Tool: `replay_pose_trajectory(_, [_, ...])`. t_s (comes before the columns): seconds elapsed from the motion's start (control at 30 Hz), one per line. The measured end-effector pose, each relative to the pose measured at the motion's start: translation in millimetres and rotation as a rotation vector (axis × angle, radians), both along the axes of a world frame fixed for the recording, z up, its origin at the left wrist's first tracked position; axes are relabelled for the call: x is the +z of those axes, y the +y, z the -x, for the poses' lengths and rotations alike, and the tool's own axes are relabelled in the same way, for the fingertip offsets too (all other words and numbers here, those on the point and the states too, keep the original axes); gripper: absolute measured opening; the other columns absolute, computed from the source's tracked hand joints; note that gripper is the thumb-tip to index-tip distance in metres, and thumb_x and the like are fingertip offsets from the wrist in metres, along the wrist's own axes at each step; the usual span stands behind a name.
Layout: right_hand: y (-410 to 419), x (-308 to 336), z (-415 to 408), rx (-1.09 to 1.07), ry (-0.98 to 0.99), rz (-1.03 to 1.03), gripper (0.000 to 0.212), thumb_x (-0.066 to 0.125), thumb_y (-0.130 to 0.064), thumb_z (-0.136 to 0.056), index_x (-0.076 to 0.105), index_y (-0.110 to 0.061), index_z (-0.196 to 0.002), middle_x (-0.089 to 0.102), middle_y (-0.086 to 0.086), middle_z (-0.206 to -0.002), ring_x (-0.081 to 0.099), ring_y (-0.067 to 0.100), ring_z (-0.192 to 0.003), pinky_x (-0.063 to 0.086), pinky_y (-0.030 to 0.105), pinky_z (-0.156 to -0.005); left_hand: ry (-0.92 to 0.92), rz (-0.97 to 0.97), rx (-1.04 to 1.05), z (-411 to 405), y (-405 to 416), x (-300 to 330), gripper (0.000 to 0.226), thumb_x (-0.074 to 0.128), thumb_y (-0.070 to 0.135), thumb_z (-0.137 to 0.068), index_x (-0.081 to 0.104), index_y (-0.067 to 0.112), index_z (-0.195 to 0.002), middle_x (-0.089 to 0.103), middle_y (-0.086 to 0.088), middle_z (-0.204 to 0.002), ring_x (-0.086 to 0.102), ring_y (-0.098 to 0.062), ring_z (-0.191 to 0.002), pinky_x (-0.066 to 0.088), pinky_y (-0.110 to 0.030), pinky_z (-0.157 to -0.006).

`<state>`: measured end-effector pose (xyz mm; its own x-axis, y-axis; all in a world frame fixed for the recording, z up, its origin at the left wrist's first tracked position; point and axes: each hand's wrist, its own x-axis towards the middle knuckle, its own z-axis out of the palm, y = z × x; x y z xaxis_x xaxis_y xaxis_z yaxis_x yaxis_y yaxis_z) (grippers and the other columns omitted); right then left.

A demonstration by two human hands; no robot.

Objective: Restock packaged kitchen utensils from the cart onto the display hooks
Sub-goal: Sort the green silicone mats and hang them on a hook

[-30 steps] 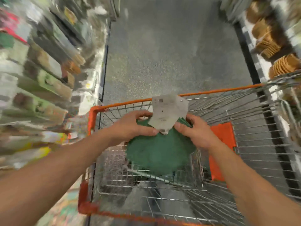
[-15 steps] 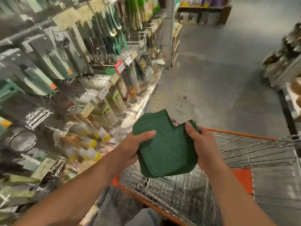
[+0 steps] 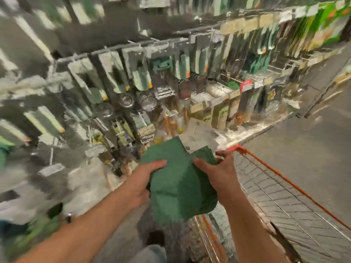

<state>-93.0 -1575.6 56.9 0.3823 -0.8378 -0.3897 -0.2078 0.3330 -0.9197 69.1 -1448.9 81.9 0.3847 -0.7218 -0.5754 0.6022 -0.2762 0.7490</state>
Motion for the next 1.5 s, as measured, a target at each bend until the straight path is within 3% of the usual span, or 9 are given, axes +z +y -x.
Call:
replay_pose_trajectory(0.2, [65.1,-0.2,-109.1,0.291,-0.158,0.075,0.063,0.093,-0.037,-0.060,0.068,0.002,-0.102,0.077,0.016,-0.093,0.076,0.037,-0.089,0.056,0.041,-0.074,-0.097,0.012,0.198,-69.1,116.3,15.6,0.033,0.071,0.011,-0.082,0.073,0.004,-0.114,0.079,-0.012,-0.105,0.078,-0.022,-0.084,0.063,-0.033,-0.075])
replay_pose_trajectory(0.43, [158.0,-4.4,-206.0,0.530,-0.234,0.028,0.035,0.084,-0.028,-0.084,0.072,-0.004,-0.108,0.076,0.020,-0.105,0.073,0.042,-0.099,0.056,0.057,-0.097,-0.008,0.195,0.387,-131.5,249.0,-26.2,0.079,0.088,0.018,-0.069,0.058,0.002,-0.141,0.066,-0.025,-0.133,0.065,-0.042,-0.121,0.056,-0.051,-0.100])
replay_pose_trajectory(0.57, [210.4,-12.7,-276.7,0.481,-0.142,0.076,0.023,0.082,-0.026,-0.087,0.068,-0.014,-0.099,0.074,0.012,-0.095,0.073,0.029,-0.087,0.060,0.044,-0.080,-0.066,0.250,0.420,-181.2,296.8,-36.8,0.078,0.081,0.017,-0.076,0.050,0.004,-0.146,0.065,-0.021,-0.137,0.060,-0.041,-0.128,0.055,-0.047,-0.103])
replay_pose_trajectory(0.67, [245.3,-11.5,-317.9,0.504,-0.141,0.058,0.020,0.074,-0.019,-0.094,0.068,-0.007,-0.109,0.077,0.011,-0.099,0.076,0.027,-0.089,0.062,0.041,-0.077,-0.231,0.276,0.420,-213.0,335.1,-27.2,0.100,0.097,0.045,-0.060,0.055,0.012,-0.144,0.066,-0.014,-0.138,0.063,-0.033,-0.128,0.055,-0.044,-0.103])
replay_pose_trajectory(0.9, [306.6,-13.1,-394.9,0.591,-0.101,0.066,0.014,0.064,-0.029,-0.102,0.069,-0.019,-0.110,0.078,0.007,-0.105,0.074,0.031,-0.101,0.057,0.052,-0.096,-0.225,0.353,0.566,-259.4,403.4,-26.8,0.098,0.095,0.047,-0.065,0.054,0.004,-0.143,0.064,-0.021,-0.139,0.060,-0.040,-0.130,0.050,-0.051,-0.108])
replay_pose_trajectory(1.07, [331.1,-10.7,-429.5,0.630,-0.087,0.110,0.012,0.069,-0.019,-0.098,0.065,-0.007,-0.096,0.062,-0.001,-0.071,0.055,0.017,-0.070,0.040,0.029,-0.063,-0.052,0.382,0.764,-275.8,425.2,-27.1,0.082,0.087,0.037,-0.074,0.056,-0.001,-0.140,0.068,-0.024,-0.131,0.065,-0.040,-0.121,0.056,-0.050,-0.099])
replay_pose_trajectory(1.17, [338.9,-8.3,-447.9,0.662,-0.109,0.094,0.023,0.076,-0.027,-0.085,0.067,-0.008,-0.093,0.063,0.008,-0.077,0.054,0.021,-0.077,0.038,0.032,-0.067,-0.050,0.381,0.818,-283.5,432.0,-27.3,0.062,0.073,0.029,-0.087,0.056,0.001,-0.140,0.068,-0.023,-0.131,0.066,-0.040,-0.121,0.058,-0.048,-0.098])
replay_pose_trajectory(1.33, [341.7,-4.9,-477.9,0.771,-0.171,0.105,0.020,0.072,-0.023,-0.082,0.072,-0.013,-0.099,0.074,0.010,-0.084,0.065,0.025,-0.079,0.047,0.035,-0.071,-0.142,0.411,0.874,-299.6,441.9,-21.6,0.097,0.097,0.047,-0.060,0.060,0.007,-0.139,0.066,-0.021,-0.135,0.065,-0.039,-0.124,0.056,-0.049,-0.100])
replay_pose_trajectory(1.5, [343.6,4.3,-509.7,0.809,-0.113,0.269,0.015,0.067,-0.007,-0.092,0.069,-0.021,-0.093,0.069,0.004,-0.086,0.060,0.020,-0.081,0.043,0.031,-0.071,-0.131,0.464,0.912,-311.3,452.2,-20.2,0.085,0.098,0.045,-0.059,0.068,0.015,-0.133,0.066,-0.019,-0.136,0.066,-0.036,-0.123,0.058,-0.046,-0.098])
